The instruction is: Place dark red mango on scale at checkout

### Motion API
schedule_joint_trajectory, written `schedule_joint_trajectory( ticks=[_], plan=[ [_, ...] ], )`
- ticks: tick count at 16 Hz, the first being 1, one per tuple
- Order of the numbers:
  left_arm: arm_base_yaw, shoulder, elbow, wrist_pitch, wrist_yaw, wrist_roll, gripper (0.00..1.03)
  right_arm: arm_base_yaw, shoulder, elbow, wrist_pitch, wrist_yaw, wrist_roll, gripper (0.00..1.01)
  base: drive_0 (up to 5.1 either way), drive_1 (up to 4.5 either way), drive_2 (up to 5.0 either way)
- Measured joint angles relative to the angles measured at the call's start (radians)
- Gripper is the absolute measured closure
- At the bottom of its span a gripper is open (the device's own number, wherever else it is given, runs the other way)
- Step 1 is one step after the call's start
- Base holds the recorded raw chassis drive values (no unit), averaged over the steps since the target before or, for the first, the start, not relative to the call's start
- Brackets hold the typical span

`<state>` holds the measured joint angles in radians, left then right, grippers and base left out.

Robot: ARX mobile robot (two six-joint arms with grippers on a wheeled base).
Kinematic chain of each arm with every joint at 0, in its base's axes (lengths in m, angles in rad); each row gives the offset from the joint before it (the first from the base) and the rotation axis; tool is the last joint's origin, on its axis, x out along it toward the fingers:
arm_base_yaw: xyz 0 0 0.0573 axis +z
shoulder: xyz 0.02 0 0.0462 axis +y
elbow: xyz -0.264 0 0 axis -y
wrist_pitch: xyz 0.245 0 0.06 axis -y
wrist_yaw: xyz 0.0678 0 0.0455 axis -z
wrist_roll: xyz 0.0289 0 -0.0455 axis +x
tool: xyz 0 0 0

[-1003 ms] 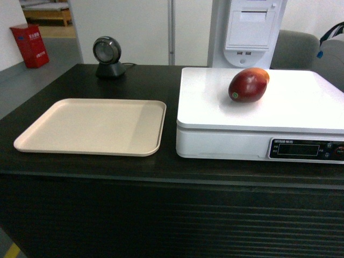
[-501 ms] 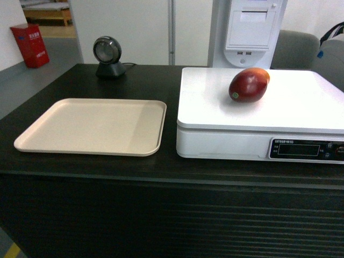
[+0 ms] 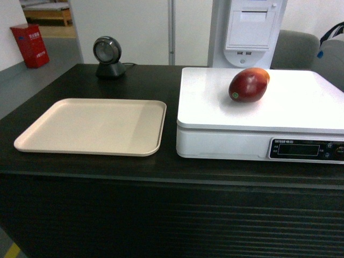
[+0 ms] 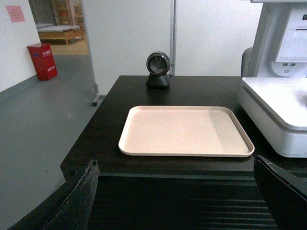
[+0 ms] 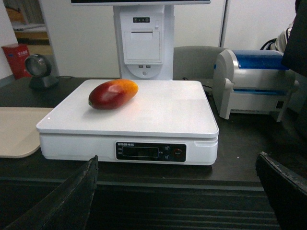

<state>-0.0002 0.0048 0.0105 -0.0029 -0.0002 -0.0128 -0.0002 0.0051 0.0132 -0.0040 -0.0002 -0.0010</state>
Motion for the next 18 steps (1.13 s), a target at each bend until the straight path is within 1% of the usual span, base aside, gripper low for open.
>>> schedule_joint_trajectory(
  ticks=[18],
  plan=[
    [0.000, 0.000, 0.000, 0.000, 0.000, 0.000, 0.05, 0.000, 0.000, 0.000, 0.000, 0.000, 0.000, 0.03, 0.0, 0.00, 0.0]
  ],
)
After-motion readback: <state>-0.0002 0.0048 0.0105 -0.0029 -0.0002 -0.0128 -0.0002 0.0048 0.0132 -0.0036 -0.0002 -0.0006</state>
